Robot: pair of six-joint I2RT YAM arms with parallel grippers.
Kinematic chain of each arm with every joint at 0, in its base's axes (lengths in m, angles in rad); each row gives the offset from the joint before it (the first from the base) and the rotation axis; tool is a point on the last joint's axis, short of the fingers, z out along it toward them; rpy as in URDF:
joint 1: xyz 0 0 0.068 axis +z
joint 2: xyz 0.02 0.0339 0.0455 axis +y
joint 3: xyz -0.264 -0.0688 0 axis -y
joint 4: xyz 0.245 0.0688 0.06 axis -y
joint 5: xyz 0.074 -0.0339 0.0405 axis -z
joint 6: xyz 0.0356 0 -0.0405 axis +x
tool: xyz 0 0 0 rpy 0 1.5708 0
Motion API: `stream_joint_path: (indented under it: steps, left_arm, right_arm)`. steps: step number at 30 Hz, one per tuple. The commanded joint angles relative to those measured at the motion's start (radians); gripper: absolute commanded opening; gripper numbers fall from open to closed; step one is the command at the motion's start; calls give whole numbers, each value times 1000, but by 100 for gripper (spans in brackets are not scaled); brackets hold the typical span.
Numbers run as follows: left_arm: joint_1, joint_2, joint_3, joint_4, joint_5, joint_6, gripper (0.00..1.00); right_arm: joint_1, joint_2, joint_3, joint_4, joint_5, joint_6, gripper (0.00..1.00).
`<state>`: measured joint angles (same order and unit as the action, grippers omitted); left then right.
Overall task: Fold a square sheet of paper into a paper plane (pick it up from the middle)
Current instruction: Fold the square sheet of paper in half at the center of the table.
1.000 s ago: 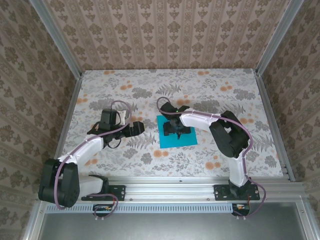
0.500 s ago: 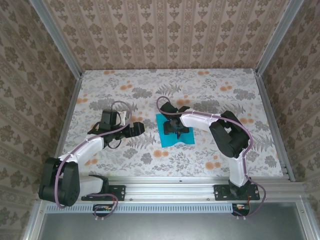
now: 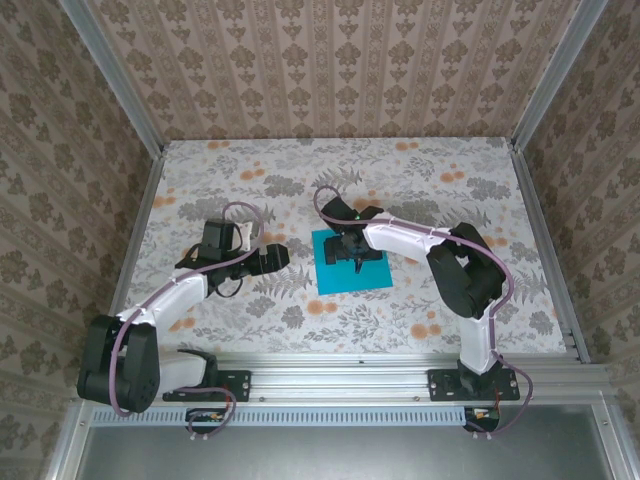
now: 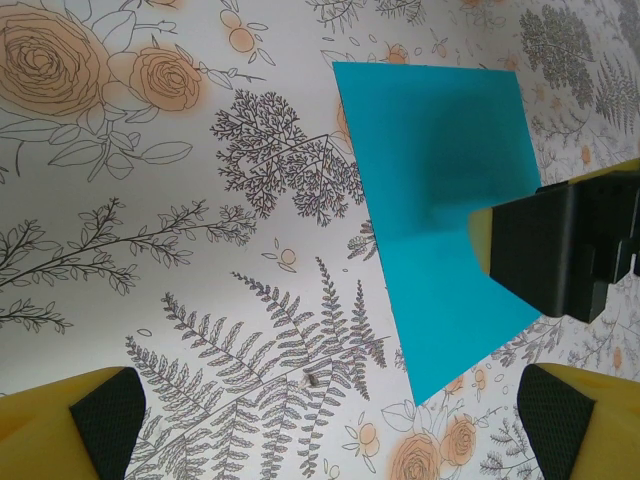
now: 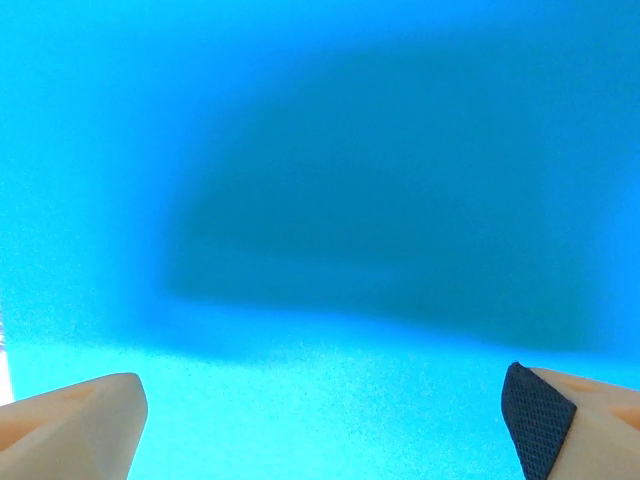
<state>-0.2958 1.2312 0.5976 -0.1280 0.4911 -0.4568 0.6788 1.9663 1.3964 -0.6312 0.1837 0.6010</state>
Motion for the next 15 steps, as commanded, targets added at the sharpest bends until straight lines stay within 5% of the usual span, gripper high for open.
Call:
stream_joint_path:
  steps: [1, 15]
  left_arm:
    - [-6, 3, 8, -16, 15, -8, 100]
    - [-6, -4, 12, -29, 13, -1, 100]
  right_arm:
    - [-11, 27, 41, -23, 6, 3, 95]
    - [-34, 142, 77, -19, -30, -1, 91]
